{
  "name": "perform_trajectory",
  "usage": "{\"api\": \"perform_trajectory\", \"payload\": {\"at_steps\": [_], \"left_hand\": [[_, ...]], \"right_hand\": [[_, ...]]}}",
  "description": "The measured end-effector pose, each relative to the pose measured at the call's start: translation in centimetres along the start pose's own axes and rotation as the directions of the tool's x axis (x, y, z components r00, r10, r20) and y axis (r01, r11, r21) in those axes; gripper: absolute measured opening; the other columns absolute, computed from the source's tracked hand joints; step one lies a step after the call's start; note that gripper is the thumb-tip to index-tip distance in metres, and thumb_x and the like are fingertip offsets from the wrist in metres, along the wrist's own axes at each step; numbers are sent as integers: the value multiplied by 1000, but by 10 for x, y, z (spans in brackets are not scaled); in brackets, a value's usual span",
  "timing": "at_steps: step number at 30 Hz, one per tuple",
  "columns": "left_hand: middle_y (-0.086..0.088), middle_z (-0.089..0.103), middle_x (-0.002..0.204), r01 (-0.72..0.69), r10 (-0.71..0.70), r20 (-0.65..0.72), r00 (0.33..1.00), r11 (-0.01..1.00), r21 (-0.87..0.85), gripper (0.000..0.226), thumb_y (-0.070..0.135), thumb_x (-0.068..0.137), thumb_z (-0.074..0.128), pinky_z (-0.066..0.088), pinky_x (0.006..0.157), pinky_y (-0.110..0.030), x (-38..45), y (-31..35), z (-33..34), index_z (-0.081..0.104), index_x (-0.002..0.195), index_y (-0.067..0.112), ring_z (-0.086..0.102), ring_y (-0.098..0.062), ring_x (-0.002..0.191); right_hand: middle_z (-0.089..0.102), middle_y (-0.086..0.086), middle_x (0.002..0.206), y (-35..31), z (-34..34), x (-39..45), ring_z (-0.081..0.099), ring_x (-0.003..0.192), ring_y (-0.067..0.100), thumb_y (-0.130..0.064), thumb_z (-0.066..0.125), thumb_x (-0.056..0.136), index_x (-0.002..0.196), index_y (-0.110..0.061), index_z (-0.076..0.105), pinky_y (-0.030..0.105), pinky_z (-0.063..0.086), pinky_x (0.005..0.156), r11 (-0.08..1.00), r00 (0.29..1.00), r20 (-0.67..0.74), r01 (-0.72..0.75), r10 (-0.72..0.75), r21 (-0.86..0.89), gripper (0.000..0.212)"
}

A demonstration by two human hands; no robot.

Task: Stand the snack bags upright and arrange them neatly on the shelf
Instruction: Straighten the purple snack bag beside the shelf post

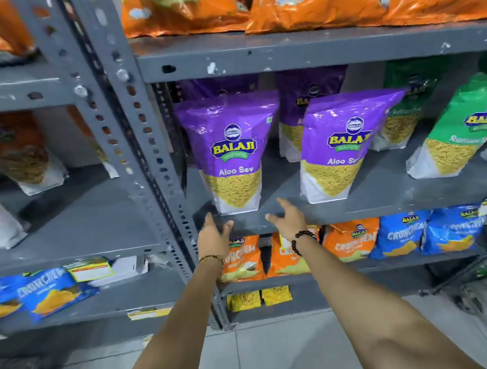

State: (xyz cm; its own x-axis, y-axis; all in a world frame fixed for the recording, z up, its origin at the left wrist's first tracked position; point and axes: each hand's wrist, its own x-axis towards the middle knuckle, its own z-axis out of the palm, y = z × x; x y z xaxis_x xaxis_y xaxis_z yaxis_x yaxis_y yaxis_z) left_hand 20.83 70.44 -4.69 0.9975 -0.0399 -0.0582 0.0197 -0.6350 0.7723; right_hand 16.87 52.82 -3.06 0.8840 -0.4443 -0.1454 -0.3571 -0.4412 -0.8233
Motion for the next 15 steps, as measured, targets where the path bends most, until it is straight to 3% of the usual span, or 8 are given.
{"api": "perform_trajectory", "payload": {"at_steps": [4,11,15], "left_hand": [[-22,52,136,37,-38,66,997,999,7,79,33,87,61,46,92,-42,20,3,-3,17,147,6,52,-38,121],[-17,51,139,67,-64,114,991,997,-25,86,21,79,71,45,97,-39,48,7,1,19,146,7,51,-33,124],[-14,48,142,114,-107,124,986,992,-49,82,21,81,69,43,101,-42,56,7,5,20,147,10,49,-33,126]], "right_hand": [[41,14,147,-8,15,21,37,136,29,-22,66,84,146,-12,28,37,31,110,1000,996,89,-6,5,18,73],[29,6,155,-8,21,51,29,142,23,-10,72,77,149,-13,15,35,30,111,998,987,159,11,-21,62,92],[38,4,150,-10,23,62,36,137,21,-6,73,74,147,-15,22,27,32,103,994,979,191,48,-65,95,90]]}}
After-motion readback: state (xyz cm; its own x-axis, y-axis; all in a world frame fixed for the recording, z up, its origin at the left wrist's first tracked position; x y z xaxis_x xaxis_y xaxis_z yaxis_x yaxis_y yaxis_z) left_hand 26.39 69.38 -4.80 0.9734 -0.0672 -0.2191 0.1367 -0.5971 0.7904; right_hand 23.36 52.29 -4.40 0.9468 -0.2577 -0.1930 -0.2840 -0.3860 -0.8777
